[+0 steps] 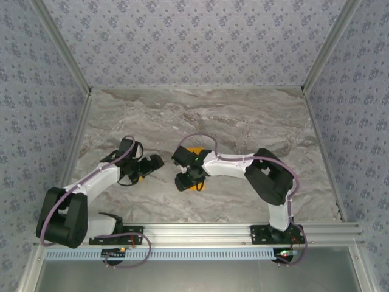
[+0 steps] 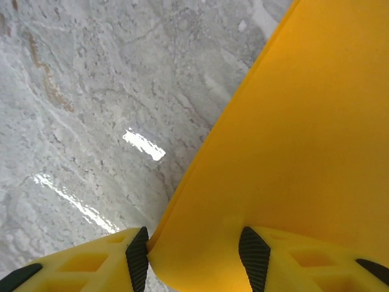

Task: Fold a paper plane with a square sheet of paper (pick it up from the middle)

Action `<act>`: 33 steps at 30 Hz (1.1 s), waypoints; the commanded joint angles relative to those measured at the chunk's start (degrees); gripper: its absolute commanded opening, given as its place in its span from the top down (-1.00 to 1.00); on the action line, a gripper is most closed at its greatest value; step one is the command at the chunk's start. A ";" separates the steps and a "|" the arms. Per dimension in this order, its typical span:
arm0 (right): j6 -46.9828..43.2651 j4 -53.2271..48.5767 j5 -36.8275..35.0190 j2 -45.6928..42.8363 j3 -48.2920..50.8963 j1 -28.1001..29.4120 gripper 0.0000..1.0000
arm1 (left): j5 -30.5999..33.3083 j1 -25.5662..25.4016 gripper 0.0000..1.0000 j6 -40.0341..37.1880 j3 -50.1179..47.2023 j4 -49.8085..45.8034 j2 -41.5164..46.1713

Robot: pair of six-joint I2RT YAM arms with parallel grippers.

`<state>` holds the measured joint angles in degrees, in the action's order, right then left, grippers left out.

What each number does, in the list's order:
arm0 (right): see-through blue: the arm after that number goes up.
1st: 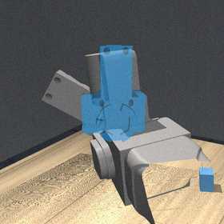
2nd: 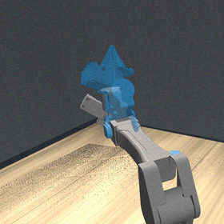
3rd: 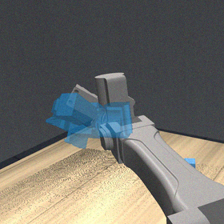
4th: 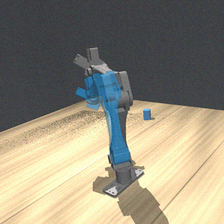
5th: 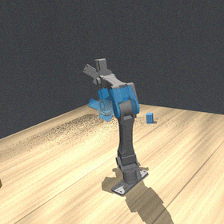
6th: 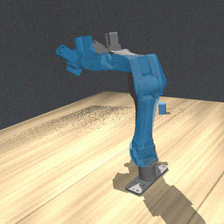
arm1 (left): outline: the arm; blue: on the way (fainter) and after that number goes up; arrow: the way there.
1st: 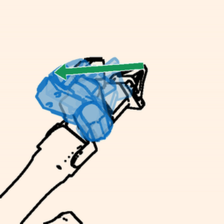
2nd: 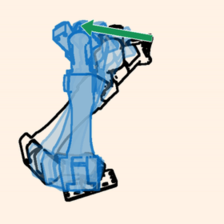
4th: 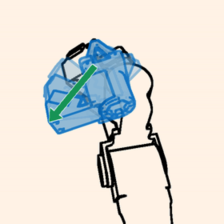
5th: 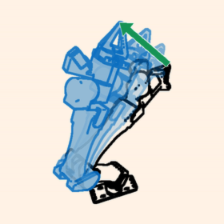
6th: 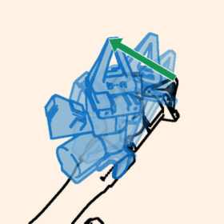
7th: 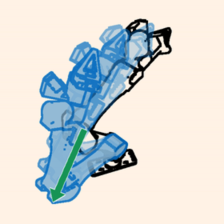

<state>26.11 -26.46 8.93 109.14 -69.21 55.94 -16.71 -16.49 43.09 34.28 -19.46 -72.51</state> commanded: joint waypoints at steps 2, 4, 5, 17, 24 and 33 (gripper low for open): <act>0.78 1.52 3.25 2.22 4.16 -2.30 -0.02 | -0.25 0.23 -0.98 0.29 0.04 0.13 -0.49; 1.04 1.39 3.01 2.21 4.43 -2.75 -0.01 | -0.28 0.23 -0.98 0.28 0.08 0.28 -0.61; 1.05 1.39 3.19 2.21 4.51 -2.79 -0.01 | -0.33 0.23 -0.98 0.41 0.08 0.22 -0.61; 1.78 1.07 2.97 3.16 4.69 -3.38 0.00 | -0.74 0.23 -0.98 0.33 0.07 0.64 -1.04; 2.64 1.80 3.85 3.19 5.22 -4.08 0.04 | -1.80 0.23 -0.98 0.46 -0.18 1.39 -1.26; 5.15 5.88 9.31 2.74 8.10 -6.59 0.06 | -6.95 -0.68 -0.96 1.43 -2.24 6.34 -0.93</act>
<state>29.67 -20.01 20.62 107.92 -64.49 50.28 -20.45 -16.60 43.55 32.88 -15.88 -73.30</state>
